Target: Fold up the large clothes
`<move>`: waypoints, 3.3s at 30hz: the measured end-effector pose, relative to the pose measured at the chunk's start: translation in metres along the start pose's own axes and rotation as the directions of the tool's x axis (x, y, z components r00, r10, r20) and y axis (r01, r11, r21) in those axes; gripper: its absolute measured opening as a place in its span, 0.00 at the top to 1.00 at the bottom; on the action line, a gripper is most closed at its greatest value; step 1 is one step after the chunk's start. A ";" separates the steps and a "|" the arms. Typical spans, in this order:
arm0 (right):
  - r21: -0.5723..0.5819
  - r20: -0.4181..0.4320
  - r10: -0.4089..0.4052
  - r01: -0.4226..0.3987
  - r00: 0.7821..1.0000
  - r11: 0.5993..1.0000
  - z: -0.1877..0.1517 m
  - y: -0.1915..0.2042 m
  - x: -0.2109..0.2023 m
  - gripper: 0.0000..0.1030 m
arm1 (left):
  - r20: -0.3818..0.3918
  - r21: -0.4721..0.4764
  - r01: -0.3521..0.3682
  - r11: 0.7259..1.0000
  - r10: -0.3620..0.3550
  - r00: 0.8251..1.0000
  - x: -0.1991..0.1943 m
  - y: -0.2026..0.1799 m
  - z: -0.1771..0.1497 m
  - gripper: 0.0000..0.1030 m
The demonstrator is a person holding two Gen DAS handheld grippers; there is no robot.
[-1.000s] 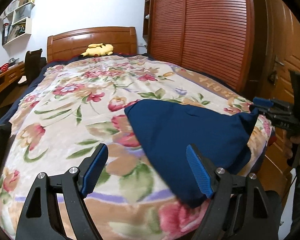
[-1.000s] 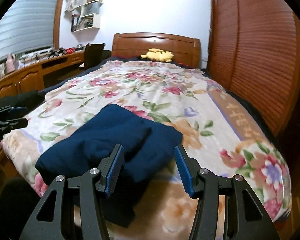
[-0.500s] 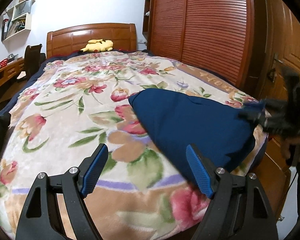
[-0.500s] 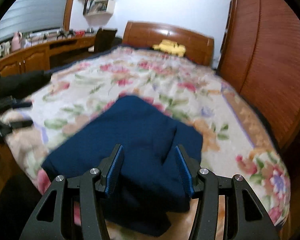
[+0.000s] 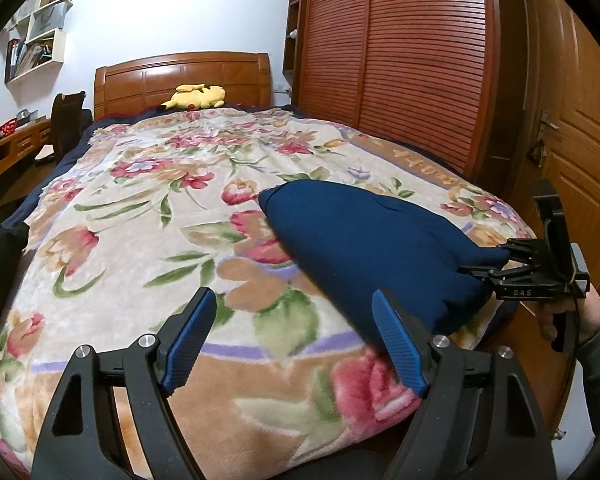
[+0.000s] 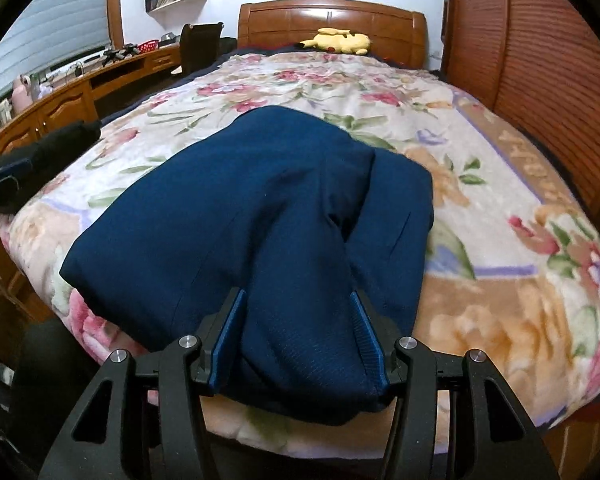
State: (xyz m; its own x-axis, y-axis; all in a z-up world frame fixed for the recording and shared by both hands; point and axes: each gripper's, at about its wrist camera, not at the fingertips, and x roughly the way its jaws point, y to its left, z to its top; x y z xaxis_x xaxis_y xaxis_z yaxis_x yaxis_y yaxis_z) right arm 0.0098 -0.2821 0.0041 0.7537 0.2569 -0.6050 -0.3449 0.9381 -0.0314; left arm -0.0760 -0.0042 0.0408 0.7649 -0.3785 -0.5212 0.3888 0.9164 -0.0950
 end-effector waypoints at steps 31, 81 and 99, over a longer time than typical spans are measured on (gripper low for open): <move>0.097 0.015 -0.119 0.117 0.993 0.988 -0.034 0.018 -0.019 0.43 | -0.191 0.050 0.044 0.998 -0.034 0.981 0.229 0.029 0.085 0.21; 0.184 0.265 -0.015 -0.035 0.964 0.982 -0.031 -0.058 -0.046 0.85 | -0.135 0.135 0.049 0.990 -0.031 0.990 0.244 -0.042 0.155 0.93; 0.196 0.199 -0.496 0.462 0.845 0.865 -0.030 -0.274 -0.091 0.86 | 0.038 0.297 0.183 0.937 -0.203 0.978 0.333 -0.325 0.242 0.93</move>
State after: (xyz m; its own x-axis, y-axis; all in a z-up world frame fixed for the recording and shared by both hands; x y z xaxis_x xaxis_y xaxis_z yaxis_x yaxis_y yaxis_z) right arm 0.0189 -0.5697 0.0441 0.9193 -0.2020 -0.3378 0.1591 0.9757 -0.1505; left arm 0.1761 -0.4597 0.1033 0.6888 -0.5613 -0.4588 0.6570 0.7509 0.0675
